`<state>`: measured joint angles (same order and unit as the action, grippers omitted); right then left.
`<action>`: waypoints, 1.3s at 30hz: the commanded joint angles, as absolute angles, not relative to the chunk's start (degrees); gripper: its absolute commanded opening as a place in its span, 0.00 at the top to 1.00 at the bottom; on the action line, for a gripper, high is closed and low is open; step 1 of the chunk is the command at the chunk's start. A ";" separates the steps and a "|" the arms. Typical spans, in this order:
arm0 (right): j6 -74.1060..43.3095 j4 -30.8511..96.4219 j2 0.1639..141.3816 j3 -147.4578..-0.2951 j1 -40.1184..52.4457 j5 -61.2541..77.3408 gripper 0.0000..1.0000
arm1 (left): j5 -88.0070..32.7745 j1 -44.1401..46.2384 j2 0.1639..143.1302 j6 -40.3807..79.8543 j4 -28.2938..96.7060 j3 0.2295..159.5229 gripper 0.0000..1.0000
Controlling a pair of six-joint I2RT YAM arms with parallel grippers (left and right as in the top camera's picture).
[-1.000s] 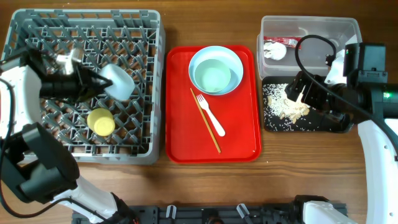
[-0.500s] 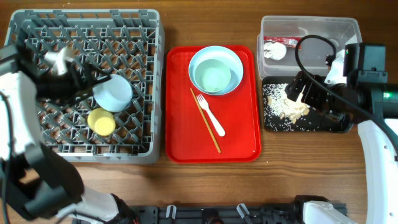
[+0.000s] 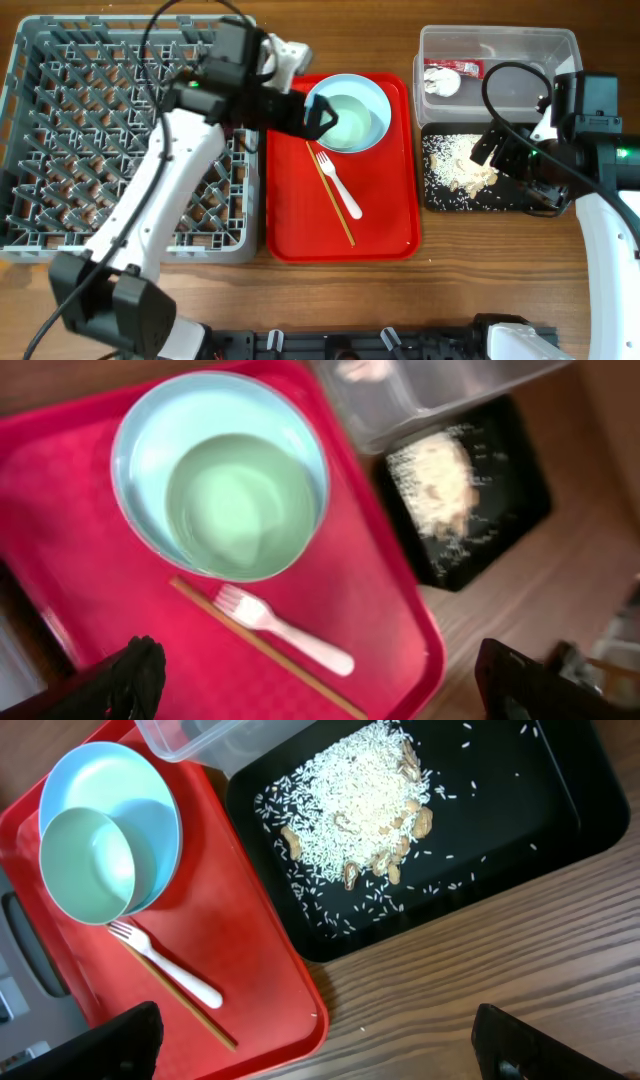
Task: Sort waste into correct bins and load items into the dishwasher rack
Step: 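Grasp the green bowl on the red tray with the left gripper, then place the green bowl into the dish rack with the left gripper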
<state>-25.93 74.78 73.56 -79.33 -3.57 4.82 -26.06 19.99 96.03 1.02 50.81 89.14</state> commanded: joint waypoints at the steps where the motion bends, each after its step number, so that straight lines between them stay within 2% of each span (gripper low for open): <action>1: -26.92 74.98 72.95 -79.92 -3.62 3.42 0.00 | -11.92 23.24 98.54 9.82 53.08 100.64 0.00; 6: -26.89 75.40 72.95 -79.92 -3.62 3.42 0.00 | -5.17 26.79 104.66 11.03 50.04 103.28 0.00; 13: -25.52 75.75 72.95 -79.92 -3.62 3.44 0.00 | -6.15 31.16 115.15 9.67 46.78 103.24 0.00; 15: -25.50 75.72 72.95 -79.92 -3.62 3.42 0.00 | -6.13 32.34 118.41 9.65 46.15 103.24 0.04; 17: -25.50 75.70 72.95 -79.92 -3.62 3.44 0.00 | -6.09 33.45 121.23 9.65 45.19 103.24 0.12; 24: -25.43 75.70 72.95 -79.92 -3.62 3.42 0.00 | -0.73 36.91 127.92 9.63 44.12 103.24 0.24; 26: -25.43 75.70 72.95 -79.92 -3.62 3.42 0.00 | 0.71 37.45 128.99 9.65 44.12 103.24 0.32; 33: -24.40 75.70 72.95 -79.92 -3.62 3.42 0.00 | 1.74 37.80 130.08 9.65 45.41 103.15 0.89; 35: -24.38 75.70 72.95 -79.92 -3.62 3.42 0.00 | 3.18 37.80 130.08 9.65 45.65 103.15 0.96; 39: -24.36 75.70 72.95 -79.92 -3.62 3.42 0.00 | 4.64 37.87 129.56 9.65 46.11 103.15 0.96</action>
<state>-25.26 75.66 73.56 -79.33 -3.57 4.62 4.01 37.80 129.32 9.13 45.19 103.28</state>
